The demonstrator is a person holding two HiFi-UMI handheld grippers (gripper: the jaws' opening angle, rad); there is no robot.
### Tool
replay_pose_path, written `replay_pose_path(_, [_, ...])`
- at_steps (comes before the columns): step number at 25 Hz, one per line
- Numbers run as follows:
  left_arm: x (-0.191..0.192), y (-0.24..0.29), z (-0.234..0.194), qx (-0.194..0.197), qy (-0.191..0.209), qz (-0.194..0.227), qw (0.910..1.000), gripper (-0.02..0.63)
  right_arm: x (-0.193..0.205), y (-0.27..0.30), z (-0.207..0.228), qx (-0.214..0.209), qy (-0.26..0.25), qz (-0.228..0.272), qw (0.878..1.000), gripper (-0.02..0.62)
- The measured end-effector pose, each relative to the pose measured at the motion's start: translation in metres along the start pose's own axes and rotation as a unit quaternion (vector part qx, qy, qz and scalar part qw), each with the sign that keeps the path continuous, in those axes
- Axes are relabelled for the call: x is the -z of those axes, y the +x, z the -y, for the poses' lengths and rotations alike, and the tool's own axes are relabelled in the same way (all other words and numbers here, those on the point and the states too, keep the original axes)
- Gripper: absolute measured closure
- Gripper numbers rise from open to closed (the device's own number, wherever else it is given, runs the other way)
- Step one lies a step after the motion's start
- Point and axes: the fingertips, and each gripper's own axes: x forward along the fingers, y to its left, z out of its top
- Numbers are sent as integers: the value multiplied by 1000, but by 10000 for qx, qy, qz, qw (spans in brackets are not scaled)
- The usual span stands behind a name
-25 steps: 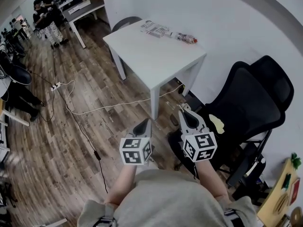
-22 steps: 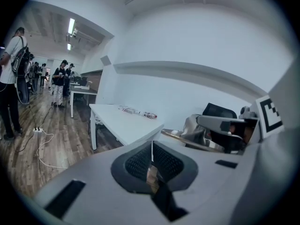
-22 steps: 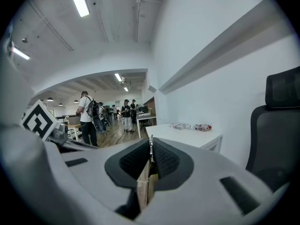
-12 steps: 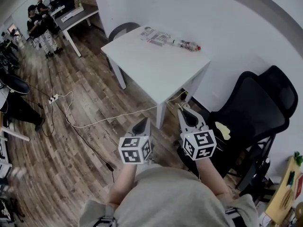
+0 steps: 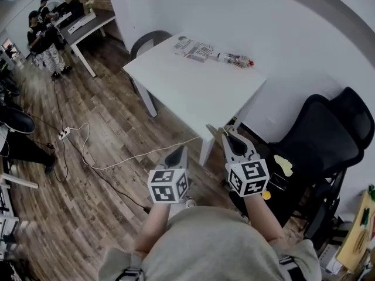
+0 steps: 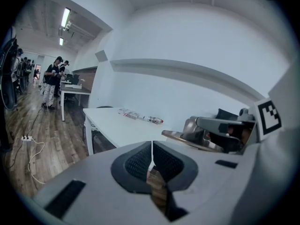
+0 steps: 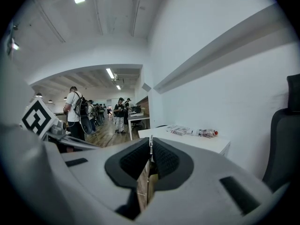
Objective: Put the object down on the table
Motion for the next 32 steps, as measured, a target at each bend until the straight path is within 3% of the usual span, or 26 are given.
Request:
replay_pose_path(16, [-24, 46, -61, 161, -10, -189, 9997, 595, -9, 82, 7, 257, -29, -123, 9996, 571])
replay_pose_path(24, [-25, 85, -72, 146, -27, -376, 9992, 595, -5, 126, 35, 248, -20, -210, 9995, 571])
replay_pose_path(32, [-49, 142, -90, 40, -66, -389, 9992, 595, -1, 184, 72, 213, 6, -387, 9990, 571])
